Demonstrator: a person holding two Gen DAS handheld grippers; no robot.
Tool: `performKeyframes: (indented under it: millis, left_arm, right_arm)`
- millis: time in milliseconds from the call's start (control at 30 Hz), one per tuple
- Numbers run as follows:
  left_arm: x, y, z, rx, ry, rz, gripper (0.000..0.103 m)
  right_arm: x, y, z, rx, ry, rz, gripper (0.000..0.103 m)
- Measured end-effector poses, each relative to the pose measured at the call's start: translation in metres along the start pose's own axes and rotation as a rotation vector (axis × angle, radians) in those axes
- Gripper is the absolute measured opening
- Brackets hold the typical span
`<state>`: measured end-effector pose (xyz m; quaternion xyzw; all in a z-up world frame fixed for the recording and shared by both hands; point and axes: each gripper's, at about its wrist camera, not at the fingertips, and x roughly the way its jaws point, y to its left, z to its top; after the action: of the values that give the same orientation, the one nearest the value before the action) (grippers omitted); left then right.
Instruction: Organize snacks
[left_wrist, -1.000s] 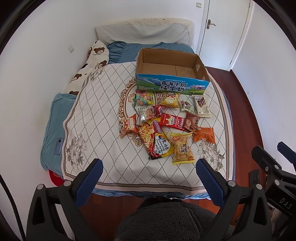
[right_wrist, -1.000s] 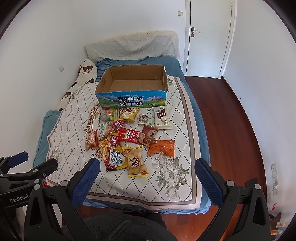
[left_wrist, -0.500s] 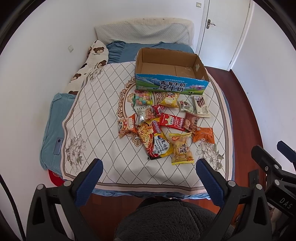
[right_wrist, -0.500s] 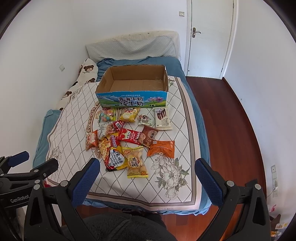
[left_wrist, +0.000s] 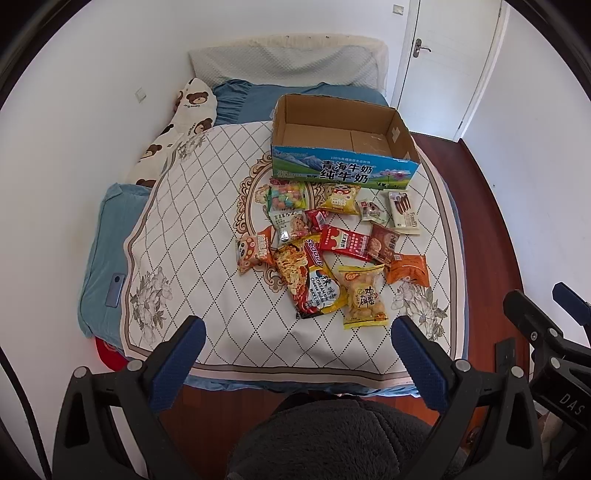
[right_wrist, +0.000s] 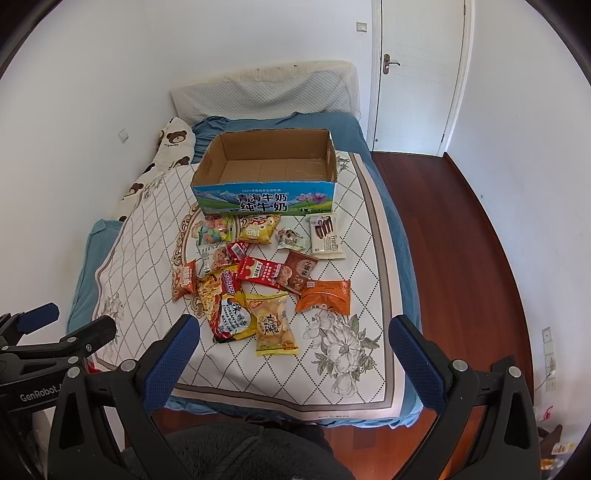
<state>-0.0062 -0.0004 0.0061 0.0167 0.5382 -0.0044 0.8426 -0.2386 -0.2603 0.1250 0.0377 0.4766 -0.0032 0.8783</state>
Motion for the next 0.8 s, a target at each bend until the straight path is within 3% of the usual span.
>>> performKeyframes:
  millis: [533,633,800]
  left_arm:
    - [0.01,0.018,0.005,-0.026,0.006,0.001,0.103]
    - [0.028,0.032,0.017,-0.063,0.0,0.023,0.103]
    - [0.094,0.054,0.032,-0.126,0.104,0.029,0.103]
  right_arm:
    - [0.011,0.01,0.005,0.014,0.002,0.003,0.103]
    - [0.031,0.006,0.008,0.032,0.01,0.005,0.103]
    - [0.1,0.001,0.007,0.081,0.129,0.065,0.103]
